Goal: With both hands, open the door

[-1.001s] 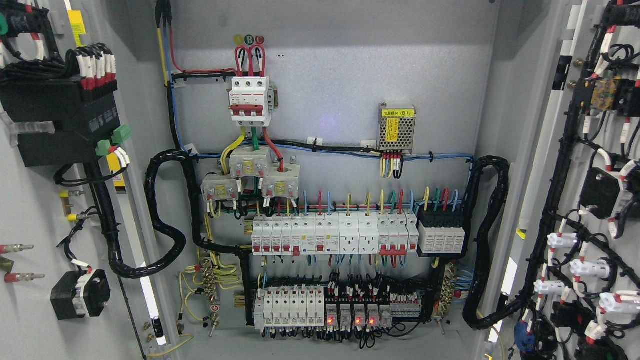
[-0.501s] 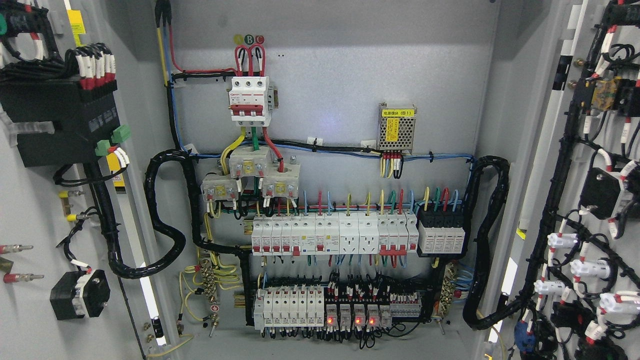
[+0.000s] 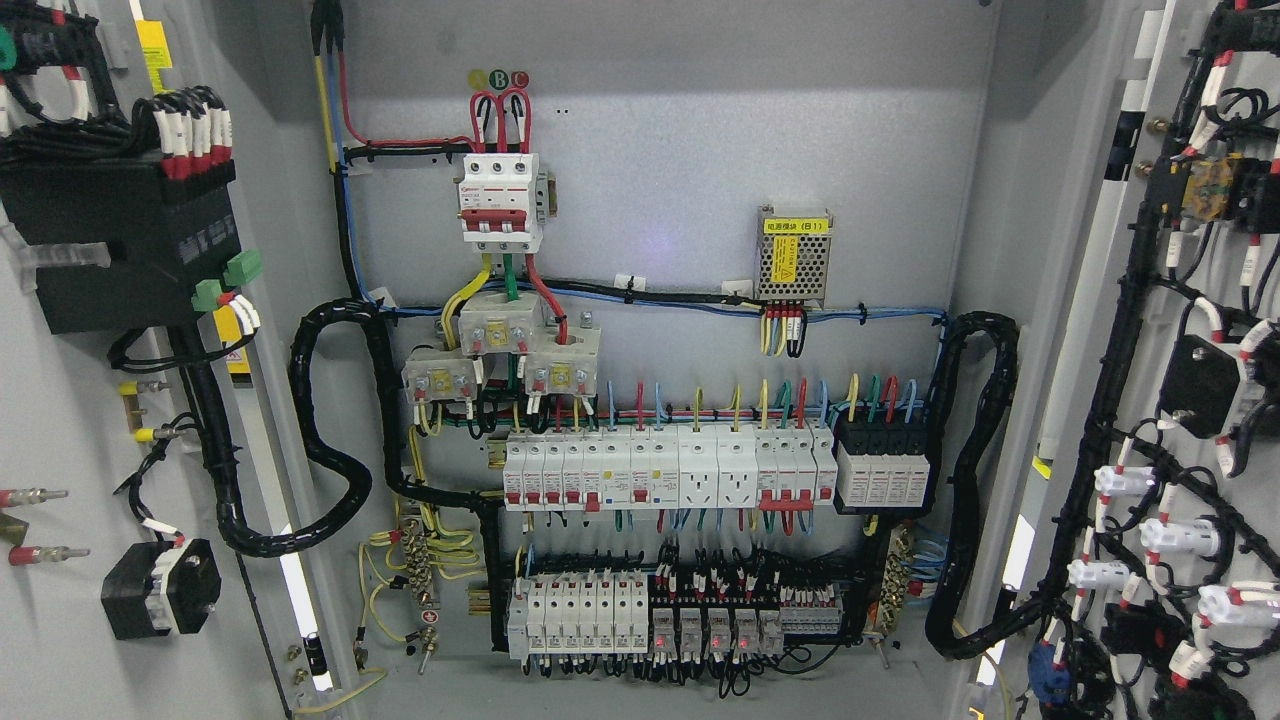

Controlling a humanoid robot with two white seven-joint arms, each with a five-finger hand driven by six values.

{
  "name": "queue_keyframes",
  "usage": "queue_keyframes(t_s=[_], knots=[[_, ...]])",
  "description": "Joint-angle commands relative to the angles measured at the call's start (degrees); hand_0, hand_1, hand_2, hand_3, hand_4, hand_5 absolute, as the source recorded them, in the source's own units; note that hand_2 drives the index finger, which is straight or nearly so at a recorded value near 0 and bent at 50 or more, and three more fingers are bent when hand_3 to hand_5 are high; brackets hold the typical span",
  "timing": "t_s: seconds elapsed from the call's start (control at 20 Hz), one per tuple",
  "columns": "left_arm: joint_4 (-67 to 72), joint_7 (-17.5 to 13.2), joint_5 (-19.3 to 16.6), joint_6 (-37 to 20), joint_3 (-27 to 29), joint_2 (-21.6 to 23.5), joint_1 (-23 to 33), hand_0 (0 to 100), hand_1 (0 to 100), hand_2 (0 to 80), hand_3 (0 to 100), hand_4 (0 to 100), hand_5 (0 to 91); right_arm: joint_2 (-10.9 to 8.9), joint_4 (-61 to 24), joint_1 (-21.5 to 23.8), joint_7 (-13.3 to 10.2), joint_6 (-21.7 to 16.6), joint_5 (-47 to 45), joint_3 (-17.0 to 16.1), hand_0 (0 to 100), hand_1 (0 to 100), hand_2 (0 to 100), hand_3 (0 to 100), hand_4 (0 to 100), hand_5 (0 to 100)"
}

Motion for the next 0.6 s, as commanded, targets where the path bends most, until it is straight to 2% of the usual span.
queue_keyframes(t_s=[0.0,0.2,0.3,0.4,0.55], knots=[[-12.89,-0.73,0.02,-0.04,0.00,-1.38,3.32,12,56,0.0,0,0,0.0,-6.71,-4.00,5.32,-0.03,-0.03,0.24,-12.26,0,50,4,0,0,0],[-25.99,-4.60,0.02,0.05,0.00,-1.11,7.10,12,56,0.0,0,0,0.0,-9.79,-8.22,10.50,-0.12,-0.12,0.51,-18.76,0,50,4,0,0,0],[-30.03,-5.22,0.02,-0.04,0.00,-1.11,8.15,12,56,0.0,0,0,0.0,-10.68,-10.07,12.87,-0.03,-0.29,0.51,-21.93,0,50,4,0,0,0],[-34.34,-5.22,0.02,-0.04,0.09,-1.11,9.30,12,56,0.0,0,0,0.0,-11.03,-12.44,15.42,-0.12,-2.30,0.68,-24.75,0,50,4,0,0,0],[-43.72,-5.22,0.19,-0.22,0.26,-0.76,11.84,12,56,0.0,0,0,0.0,-11.65,-15.17,19.64,-0.12,-5.90,5.94,-27.56,0,50,4,0,0,0]])
